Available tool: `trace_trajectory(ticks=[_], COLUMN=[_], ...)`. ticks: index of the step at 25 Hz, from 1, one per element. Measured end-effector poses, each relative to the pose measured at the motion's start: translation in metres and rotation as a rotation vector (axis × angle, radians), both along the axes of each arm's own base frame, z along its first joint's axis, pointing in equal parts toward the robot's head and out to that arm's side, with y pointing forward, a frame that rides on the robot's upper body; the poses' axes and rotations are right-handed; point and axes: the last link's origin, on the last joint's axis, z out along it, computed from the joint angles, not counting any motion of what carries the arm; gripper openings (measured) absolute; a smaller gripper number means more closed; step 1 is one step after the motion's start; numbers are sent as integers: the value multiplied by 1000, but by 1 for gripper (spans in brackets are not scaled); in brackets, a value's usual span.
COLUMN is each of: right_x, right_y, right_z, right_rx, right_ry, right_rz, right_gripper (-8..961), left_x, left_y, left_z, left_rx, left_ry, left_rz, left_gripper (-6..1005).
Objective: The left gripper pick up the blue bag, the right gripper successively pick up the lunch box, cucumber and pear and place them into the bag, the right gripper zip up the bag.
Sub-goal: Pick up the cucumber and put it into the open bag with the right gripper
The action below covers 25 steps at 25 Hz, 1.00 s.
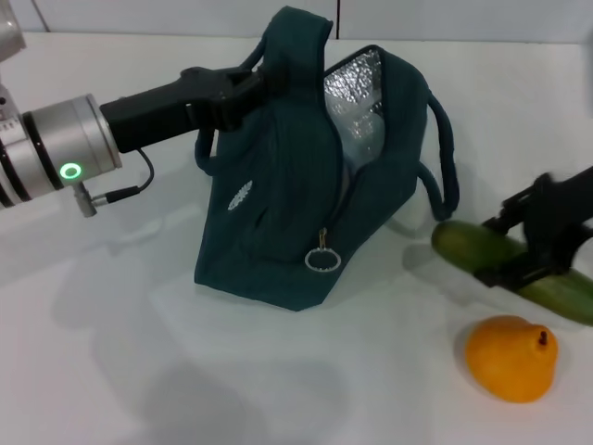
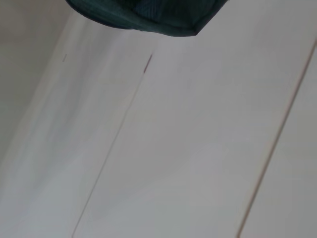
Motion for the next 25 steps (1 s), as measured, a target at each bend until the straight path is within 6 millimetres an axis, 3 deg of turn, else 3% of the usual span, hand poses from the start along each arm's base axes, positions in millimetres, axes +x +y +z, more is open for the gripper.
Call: trace_trajectory(ticks=[5, 9, 13, 15, 25], right_x=[10, 11, 5, -3, -25], right_y=[-10, -14, -14, -3, 26], right_z=[48, 61, 57, 43, 11], right_rx=[79, 157, 203, 263, 297], right_ry=[335, 549, 698, 841, 1023], right_rz=[94, 218, 310, 339, 281], right_gripper=[637, 644, 651, 655, 673], left_x=[-1, 0, 0, 0, 1], left_y=[0, -1, -2, -2, -3], left_z=[1, -1, -1, -2, -4], left_rx=[10, 27, 25, 23, 23], left_ry=[-1, 12, 10, 10, 5], left_rz=[-4, -25, -25, -27, -25], left_gripper=[40, 40, 40, 40, 40])
